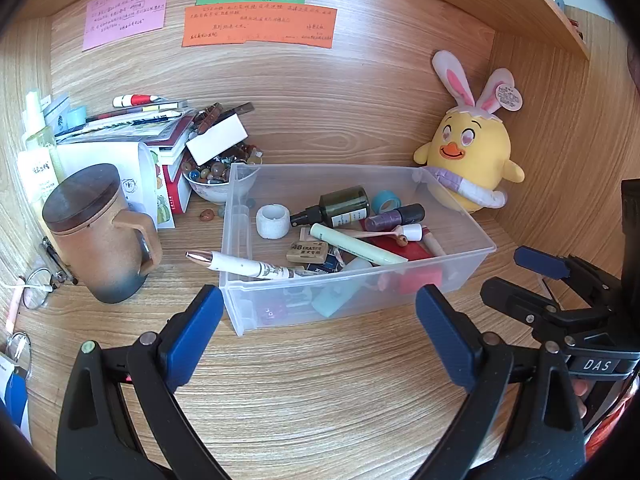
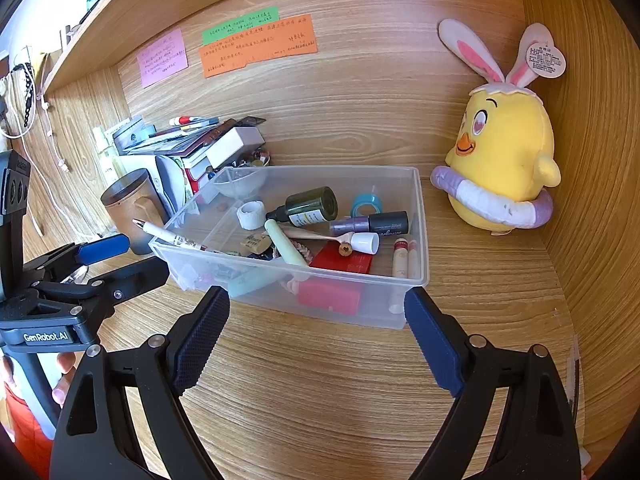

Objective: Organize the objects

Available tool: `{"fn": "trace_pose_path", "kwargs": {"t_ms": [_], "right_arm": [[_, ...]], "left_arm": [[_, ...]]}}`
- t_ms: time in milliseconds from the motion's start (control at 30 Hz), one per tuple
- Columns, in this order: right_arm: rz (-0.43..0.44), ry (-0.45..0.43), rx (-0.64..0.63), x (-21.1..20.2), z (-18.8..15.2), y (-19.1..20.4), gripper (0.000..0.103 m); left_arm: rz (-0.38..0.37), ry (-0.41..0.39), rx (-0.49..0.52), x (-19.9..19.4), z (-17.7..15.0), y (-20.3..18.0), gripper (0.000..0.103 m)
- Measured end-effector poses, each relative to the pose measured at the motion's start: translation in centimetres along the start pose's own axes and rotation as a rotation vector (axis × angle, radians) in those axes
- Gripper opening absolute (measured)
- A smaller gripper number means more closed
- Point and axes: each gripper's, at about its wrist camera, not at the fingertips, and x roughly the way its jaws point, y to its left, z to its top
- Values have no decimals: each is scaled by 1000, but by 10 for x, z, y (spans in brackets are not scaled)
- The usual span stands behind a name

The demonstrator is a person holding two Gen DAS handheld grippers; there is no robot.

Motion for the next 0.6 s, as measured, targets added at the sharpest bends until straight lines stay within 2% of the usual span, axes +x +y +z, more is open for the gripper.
{"fn": "trace_pose_path", "kwargs": {"t_ms": [600], "right_arm": [[4, 4, 8, 1, -1, 2, 88]], "left_arm": [[8, 1, -2, -1, 0, 1, 98]]}}
